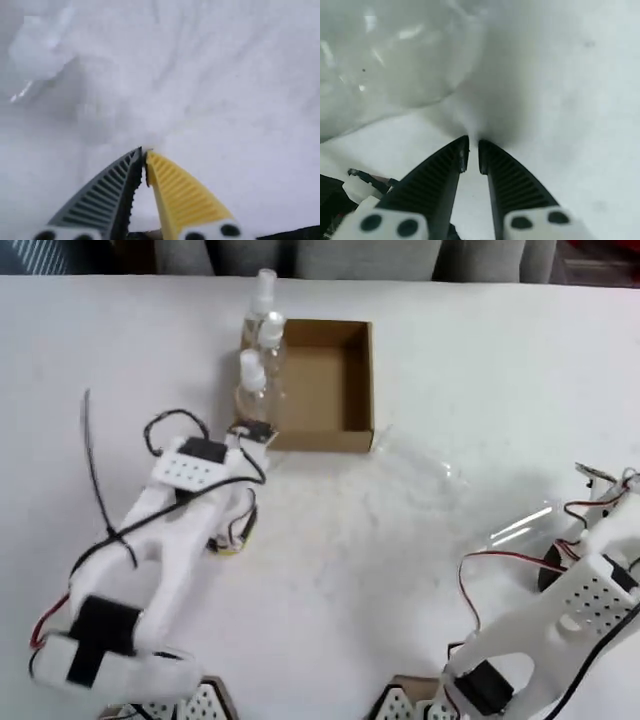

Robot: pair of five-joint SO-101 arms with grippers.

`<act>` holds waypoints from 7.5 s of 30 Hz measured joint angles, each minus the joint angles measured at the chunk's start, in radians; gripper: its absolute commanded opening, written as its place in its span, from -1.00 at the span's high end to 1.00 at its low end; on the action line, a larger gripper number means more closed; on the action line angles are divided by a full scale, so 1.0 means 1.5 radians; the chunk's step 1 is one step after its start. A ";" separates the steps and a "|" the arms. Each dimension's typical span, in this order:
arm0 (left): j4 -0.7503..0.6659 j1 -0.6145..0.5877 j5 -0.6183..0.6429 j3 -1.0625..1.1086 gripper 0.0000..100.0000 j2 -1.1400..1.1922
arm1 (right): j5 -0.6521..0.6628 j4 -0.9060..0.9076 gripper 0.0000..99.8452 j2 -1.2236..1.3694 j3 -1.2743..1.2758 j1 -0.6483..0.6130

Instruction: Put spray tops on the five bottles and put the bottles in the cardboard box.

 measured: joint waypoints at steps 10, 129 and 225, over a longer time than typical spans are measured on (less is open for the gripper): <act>0.001 0.002 0.000 0.043 0.96 -0.131 | -0.074 0.001 0.97 -0.115 0.180 -0.106; -0.544 0.148 0.347 0.213 0.95 -0.012 | -0.210 -0.319 0.97 -0.468 0.694 -0.322; -0.172 -0.136 -0.227 0.412 0.95 -0.432 | -0.359 -0.047 0.65 -0.677 0.376 -0.206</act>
